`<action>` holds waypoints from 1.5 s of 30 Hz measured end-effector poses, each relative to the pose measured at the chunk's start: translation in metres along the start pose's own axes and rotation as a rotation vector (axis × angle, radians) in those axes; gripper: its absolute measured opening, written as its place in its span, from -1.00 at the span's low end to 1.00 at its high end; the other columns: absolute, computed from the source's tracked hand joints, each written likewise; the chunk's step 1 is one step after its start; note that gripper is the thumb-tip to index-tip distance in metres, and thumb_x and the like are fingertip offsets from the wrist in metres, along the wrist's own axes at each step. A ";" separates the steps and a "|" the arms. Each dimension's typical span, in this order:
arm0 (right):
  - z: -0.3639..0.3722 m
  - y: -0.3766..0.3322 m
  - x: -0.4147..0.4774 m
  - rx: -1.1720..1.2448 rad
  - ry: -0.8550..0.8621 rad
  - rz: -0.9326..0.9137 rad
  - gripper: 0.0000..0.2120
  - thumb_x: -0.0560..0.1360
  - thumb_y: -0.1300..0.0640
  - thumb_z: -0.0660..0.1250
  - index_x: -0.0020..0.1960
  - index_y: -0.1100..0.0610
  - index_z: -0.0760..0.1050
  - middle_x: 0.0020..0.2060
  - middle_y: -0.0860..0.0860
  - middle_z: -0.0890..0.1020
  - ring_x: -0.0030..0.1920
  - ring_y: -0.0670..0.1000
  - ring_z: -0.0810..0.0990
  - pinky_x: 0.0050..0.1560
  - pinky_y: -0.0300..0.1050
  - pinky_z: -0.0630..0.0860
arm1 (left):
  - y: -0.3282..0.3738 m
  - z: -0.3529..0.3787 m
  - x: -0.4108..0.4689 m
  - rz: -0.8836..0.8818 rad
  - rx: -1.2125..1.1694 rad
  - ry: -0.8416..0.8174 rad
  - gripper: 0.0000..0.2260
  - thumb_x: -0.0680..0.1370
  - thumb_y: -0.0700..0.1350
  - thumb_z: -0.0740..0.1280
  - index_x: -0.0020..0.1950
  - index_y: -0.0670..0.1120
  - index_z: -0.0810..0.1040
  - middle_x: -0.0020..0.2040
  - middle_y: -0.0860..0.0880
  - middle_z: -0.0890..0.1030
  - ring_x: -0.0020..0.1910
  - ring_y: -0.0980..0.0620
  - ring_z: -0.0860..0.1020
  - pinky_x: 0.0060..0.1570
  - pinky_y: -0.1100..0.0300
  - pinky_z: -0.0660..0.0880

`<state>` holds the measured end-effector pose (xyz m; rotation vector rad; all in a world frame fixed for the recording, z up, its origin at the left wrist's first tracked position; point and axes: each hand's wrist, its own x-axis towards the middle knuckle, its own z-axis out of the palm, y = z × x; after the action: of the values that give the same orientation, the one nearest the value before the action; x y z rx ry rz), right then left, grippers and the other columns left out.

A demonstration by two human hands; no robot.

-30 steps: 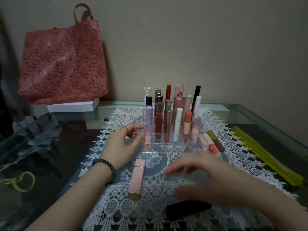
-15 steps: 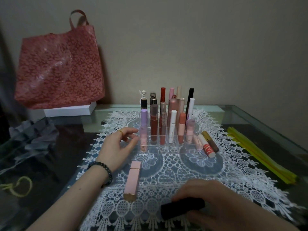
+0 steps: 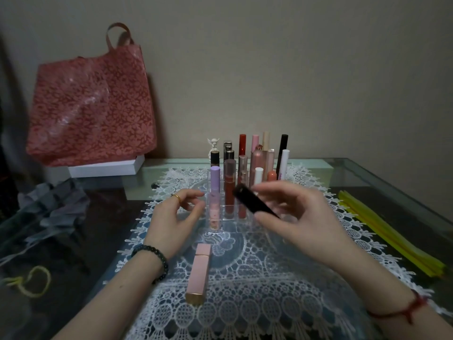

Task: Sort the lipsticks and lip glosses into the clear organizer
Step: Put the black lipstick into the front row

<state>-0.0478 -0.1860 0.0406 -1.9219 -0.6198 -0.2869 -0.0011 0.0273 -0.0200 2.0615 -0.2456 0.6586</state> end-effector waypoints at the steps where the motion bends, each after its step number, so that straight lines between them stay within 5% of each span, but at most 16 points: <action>1: 0.002 0.001 0.007 0.076 0.050 0.001 -0.65 0.31 0.27 0.41 -0.06 -0.13 0.53 -0.19 -0.17 0.64 -0.21 -0.18 0.58 -0.17 -0.35 0.54 | 0.001 0.000 0.000 0.012 -0.015 0.017 -0.84 0.46 -0.12 0.33 -0.11 0.17 0.51 -0.23 0.15 0.58 -0.18 0.22 0.51 -0.12 0.34 0.42; 14: 0.043 0.031 0.055 0.353 0.278 0.044 -0.56 0.37 0.36 0.37 0.06 -0.11 0.42 -0.21 -0.05 0.60 -0.28 -0.18 0.60 -0.26 -0.37 0.54 | 0.011 -0.001 -0.002 0.180 -0.048 -0.016 -0.80 0.45 -0.15 0.34 -0.01 0.12 0.53 -0.16 0.14 0.59 -0.12 0.20 0.51 -0.05 0.37 0.43; 18: 0.050 0.040 0.047 0.252 0.254 0.030 -0.47 0.38 0.35 0.36 0.20 -0.12 0.38 -0.12 0.03 0.58 -0.21 -0.05 0.59 -0.23 -0.28 0.58 | 0.011 -0.001 -0.001 0.189 -0.029 -0.020 -0.78 0.45 -0.15 0.34 -0.01 0.16 0.50 -0.15 0.16 0.59 -0.12 0.21 0.51 -0.05 0.39 0.42; 24: 0.052 0.050 0.047 0.073 0.237 0.001 -0.48 0.40 0.28 0.36 0.16 -0.23 0.35 -0.04 -0.09 0.55 -0.09 -0.15 0.57 -0.18 -0.33 0.56 | 0.008 0.000 0.000 0.135 0.000 -0.007 -0.79 0.46 -0.13 0.32 -0.04 0.20 0.47 -0.19 0.18 0.56 -0.15 0.23 0.50 -0.10 0.46 0.38; 30: 0.054 0.057 0.046 0.042 0.211 -0.029 -0.49 0.39 0.28 0.38 0.15 -0.21 0.35 -0.07 -0.19 0.53 -0.11 -0.26 0.54 -0.20 -0.44 0.50 | 0.005 -0.001 0.001 0.080 0.014 -0.005 -0.81 0.47 -0.13 0.33 0.00 0.14 0.49 -0.17 0.19 0.56 -0.12 0.22 0.49 -0.11 0.44 0.39; 39: 0.056 0.062 0.042 -0.043 0.186 -0.002 -0.56 0.38 0.23 0.40 0.10 -0.18 0.37 -0.14 -0.09 0.54 -0.15 -0.18 0.54 -0.18 -0.40 0.52 | 0.002 -0.001 0.002 0.047 0.041 -0.010 -0.84 0.46 -0.09 0.33 0.03 0.08 0.51 -0.12 0.19 0.55 -0.10 0.16 0.51 -0.07 0.25 0.46; 45: 0.058 0.065 0.040 -0.060 0.167 0.023 -0.62 0.38 0.24 0.40 0.06 -0.11 0.40 -0.18 -0.07 0.53 -0.18 -0.18 0.51 -0.17 -0.46 0.45 | 0.001 -0.001 0.003 0.019 0.078 -0.038 -0.83 0.47 -0.08 0.33 0.04 0.08 0.50 -0.09 0.24 0.52 -0.09 0.20 0.50 -0.12 0.39 0.39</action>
<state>0.0160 -0.1428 -0.0161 -1.9377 -0.4826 -0.4508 0.0011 0.0274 -0.0174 2.1501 -0.2653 0.6503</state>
